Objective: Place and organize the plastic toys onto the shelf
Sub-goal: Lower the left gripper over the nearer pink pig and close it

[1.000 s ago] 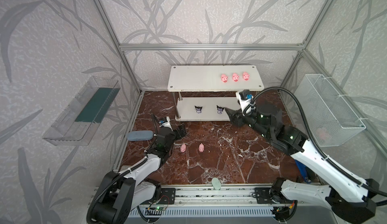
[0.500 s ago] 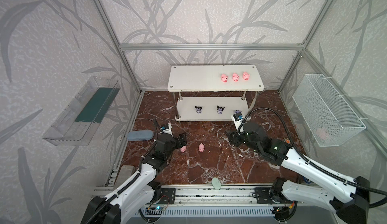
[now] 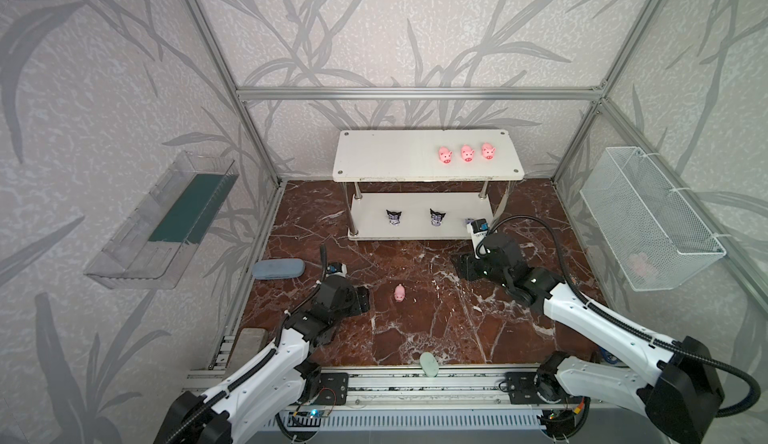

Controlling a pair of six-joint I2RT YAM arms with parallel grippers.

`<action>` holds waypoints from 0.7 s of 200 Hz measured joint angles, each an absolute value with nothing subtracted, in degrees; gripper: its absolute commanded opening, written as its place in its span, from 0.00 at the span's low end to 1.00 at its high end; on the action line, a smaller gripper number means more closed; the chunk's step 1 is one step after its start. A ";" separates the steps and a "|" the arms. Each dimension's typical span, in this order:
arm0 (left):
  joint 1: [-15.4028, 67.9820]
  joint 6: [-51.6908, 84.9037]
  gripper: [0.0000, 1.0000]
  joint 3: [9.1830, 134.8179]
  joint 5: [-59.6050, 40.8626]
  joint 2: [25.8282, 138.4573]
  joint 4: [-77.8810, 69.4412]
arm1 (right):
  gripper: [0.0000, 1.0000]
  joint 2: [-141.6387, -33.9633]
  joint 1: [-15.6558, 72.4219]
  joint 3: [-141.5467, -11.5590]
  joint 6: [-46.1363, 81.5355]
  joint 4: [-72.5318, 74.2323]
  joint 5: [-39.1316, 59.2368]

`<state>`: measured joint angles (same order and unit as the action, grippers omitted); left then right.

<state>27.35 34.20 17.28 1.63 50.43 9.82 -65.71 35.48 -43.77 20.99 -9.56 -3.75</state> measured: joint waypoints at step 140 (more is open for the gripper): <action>29.56 32.12 0.74 24.32 1.67 67.26 8.80 | 0.70 -68.55 28.97 -38.96 24.01 -2.70 4.16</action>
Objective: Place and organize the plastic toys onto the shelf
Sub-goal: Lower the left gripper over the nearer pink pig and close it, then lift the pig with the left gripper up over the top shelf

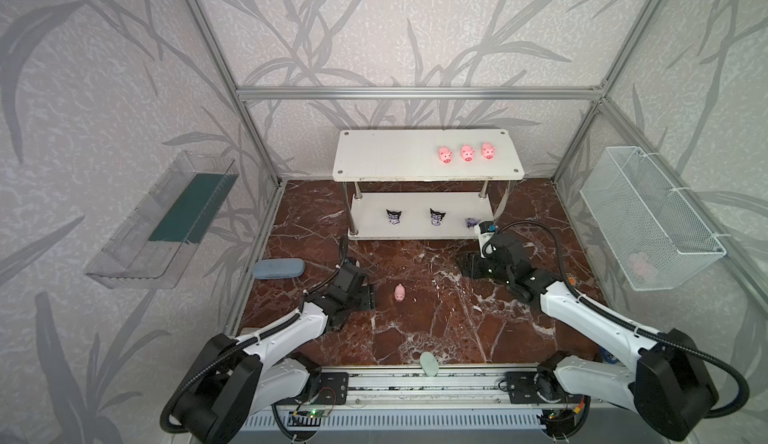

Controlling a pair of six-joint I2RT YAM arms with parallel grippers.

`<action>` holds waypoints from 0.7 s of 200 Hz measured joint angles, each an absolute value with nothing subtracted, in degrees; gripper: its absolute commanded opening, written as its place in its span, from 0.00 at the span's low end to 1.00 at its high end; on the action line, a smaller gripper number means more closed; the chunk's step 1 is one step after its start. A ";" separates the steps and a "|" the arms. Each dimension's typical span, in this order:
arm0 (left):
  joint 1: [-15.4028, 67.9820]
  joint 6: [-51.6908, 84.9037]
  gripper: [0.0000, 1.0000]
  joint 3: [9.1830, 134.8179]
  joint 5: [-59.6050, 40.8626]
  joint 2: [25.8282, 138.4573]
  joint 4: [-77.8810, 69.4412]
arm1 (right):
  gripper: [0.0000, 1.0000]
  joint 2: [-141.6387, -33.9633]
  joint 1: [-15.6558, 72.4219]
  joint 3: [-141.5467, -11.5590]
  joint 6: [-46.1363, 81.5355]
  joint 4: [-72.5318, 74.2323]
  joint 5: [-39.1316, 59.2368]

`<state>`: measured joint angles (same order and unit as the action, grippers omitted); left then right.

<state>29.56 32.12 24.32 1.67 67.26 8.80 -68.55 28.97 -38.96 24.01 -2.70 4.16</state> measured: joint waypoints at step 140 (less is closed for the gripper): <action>31.09 32.12 0.31 25.54 2.55 71.57 6.90 | 0.70 -71.33 26.28 -38.13 24.95 -0.16 7.07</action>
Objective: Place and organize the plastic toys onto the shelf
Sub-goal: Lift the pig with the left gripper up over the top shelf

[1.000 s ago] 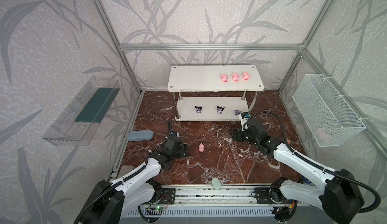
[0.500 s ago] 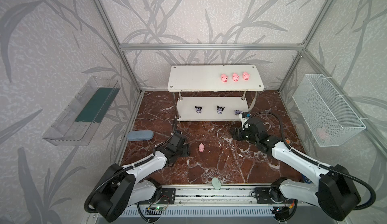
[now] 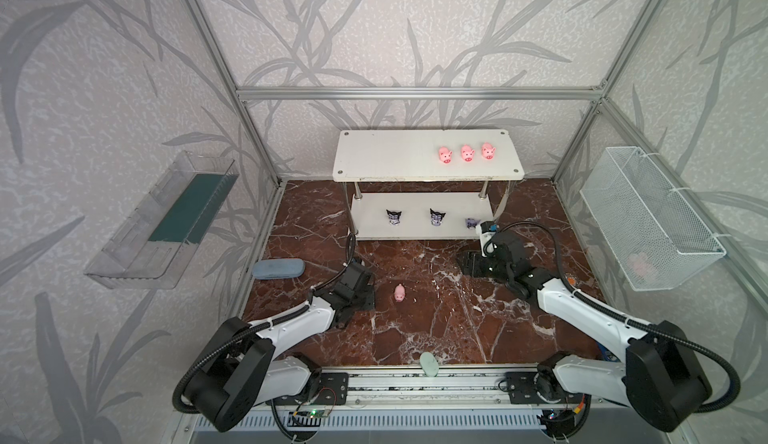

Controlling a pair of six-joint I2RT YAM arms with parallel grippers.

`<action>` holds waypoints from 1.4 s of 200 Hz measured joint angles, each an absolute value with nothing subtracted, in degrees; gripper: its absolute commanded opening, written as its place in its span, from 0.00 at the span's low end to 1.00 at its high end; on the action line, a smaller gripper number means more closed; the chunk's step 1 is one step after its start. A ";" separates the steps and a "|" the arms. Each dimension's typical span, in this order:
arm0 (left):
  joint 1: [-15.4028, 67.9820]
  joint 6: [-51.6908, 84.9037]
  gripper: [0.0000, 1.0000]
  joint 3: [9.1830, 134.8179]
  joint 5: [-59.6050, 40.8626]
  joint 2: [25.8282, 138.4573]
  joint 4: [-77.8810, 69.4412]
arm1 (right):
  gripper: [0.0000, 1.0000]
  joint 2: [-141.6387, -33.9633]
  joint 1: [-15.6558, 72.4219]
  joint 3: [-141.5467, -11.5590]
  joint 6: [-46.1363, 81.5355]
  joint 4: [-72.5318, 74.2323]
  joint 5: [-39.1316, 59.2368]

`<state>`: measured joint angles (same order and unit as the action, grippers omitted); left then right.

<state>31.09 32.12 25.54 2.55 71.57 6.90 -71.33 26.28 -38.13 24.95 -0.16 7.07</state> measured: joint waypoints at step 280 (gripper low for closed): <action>33.69 24.75 0.29 101.32 -0.08 76.66 47.92 | 0.69 -72.71 24.36 -37.43 25.21 0.91 8.69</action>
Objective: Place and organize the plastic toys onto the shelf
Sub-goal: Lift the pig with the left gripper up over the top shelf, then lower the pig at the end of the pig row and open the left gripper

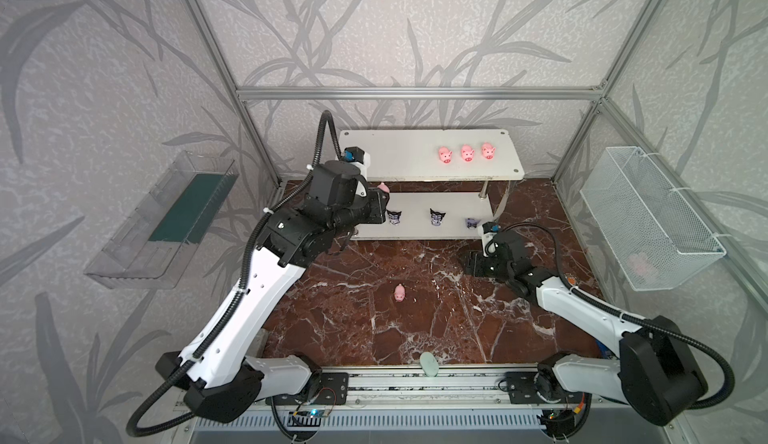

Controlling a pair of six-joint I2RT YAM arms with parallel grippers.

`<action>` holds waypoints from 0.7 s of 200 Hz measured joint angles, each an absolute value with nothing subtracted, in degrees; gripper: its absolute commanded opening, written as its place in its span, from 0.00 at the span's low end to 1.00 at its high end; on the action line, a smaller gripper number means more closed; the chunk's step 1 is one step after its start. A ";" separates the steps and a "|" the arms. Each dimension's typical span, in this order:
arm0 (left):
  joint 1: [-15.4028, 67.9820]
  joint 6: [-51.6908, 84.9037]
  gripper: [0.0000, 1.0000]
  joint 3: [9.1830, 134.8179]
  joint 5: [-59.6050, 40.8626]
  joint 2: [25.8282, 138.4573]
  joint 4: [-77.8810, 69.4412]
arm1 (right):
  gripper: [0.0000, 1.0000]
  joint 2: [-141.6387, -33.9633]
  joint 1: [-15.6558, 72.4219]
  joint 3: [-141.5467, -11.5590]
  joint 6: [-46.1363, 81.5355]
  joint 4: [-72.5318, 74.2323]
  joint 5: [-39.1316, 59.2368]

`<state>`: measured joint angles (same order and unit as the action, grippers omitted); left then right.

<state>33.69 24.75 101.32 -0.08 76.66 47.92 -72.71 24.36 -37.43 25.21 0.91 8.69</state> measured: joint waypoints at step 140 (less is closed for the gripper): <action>33.69 15.42 0.31 141.10 9.50 112.16 52.95 | 0.69 -72.73 24.03 -37.45 25.28 1.10 9.76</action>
